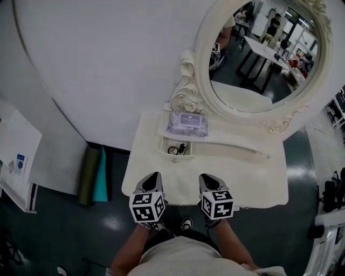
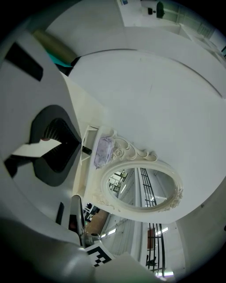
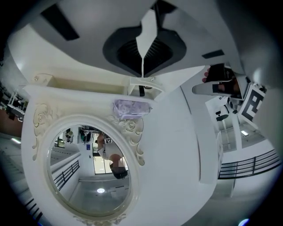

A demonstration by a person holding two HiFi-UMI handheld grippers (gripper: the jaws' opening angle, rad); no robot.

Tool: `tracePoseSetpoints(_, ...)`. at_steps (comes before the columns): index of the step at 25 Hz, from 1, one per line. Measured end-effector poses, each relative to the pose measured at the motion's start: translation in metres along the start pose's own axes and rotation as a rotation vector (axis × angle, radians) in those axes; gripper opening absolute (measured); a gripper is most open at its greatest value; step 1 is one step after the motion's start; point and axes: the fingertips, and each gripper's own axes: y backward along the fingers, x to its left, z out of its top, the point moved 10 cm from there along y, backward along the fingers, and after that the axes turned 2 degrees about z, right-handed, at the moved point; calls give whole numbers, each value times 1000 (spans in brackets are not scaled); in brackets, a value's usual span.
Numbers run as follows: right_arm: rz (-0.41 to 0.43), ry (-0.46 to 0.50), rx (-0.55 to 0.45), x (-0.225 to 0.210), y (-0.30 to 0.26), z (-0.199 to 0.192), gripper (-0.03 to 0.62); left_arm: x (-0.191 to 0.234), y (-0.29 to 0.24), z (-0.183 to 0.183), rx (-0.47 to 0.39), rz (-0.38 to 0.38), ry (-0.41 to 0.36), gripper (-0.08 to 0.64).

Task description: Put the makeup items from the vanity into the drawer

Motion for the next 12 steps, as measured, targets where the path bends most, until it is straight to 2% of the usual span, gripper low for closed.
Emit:
tracePoseSetpoints(7,41,7,-39,-12,4,10,28,-18,-1,6,-17,22,-21,5)
tracePoseSetpoints(12,50,24,-28,-22,11,4,18,-33,0,3,-26,24,-34,6)
